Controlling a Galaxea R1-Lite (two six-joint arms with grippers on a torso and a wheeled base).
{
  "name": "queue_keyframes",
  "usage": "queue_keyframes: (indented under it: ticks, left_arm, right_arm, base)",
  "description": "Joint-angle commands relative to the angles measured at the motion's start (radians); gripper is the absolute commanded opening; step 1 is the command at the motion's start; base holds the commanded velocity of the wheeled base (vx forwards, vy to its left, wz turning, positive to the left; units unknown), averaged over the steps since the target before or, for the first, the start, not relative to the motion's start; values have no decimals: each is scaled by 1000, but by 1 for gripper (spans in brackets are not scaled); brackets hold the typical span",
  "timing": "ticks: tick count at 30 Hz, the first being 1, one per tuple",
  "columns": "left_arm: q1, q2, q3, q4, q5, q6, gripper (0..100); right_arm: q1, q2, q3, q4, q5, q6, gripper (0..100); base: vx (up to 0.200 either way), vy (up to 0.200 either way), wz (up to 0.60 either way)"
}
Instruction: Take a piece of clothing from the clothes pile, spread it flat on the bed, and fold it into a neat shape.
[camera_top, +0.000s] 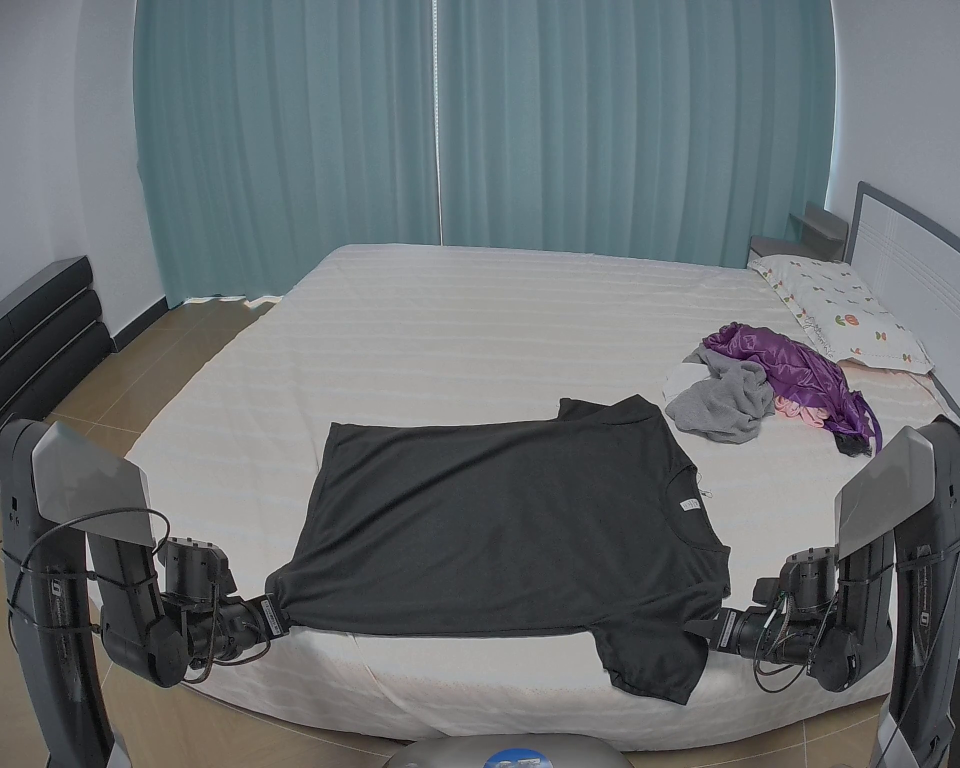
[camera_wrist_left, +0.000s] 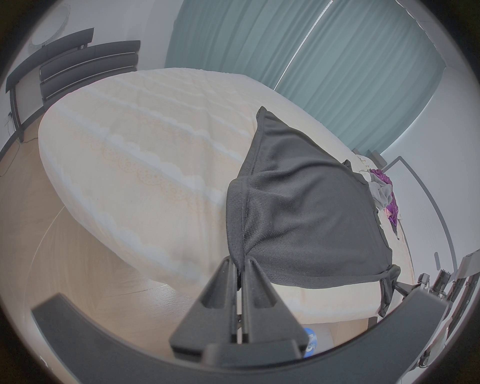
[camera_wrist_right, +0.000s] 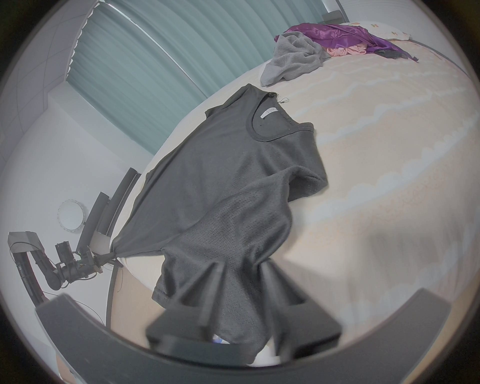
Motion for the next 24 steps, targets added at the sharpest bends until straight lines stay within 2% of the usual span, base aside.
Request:
queue_keyframes:
  ticks: [1, 4, 13, 15, 19, 24]
  left_arm:
    - [0, 0, 1, 0, 0, -1, 0]
    - [0, 0, 1, 0, 0, -1, 0]
    - [0, -15, 8, 0, 8, 6, 0]
    - [3, -29, 16, 0, 8, 4, 0]
    - [8, -72, 41, 0, 9, 7, 0]
    - [22, -104, 54, 0, 9, 13, 0]
  right_arm:
    - [-3, -5, 16, -17, -9, -4, 0]
    - [-9, -20, 26, -17, -27, -7, 0]
    - [-42, -120, 99, -15, -15, 1, 0]
    - [-61, -134, 118, -17, 3, -5, 0]
    - [-114, -192, 162, -14, 91, -8, 0]
    - [-141, -224, 162, 9, 108, -10, 0]
  base:
    - [0, 0, 0]
    - [0, 0, 0]
    - [0, 0, 0]
    - [0, 0, 0]
    - [0, 0, 0]
    - [0, 0, 0]
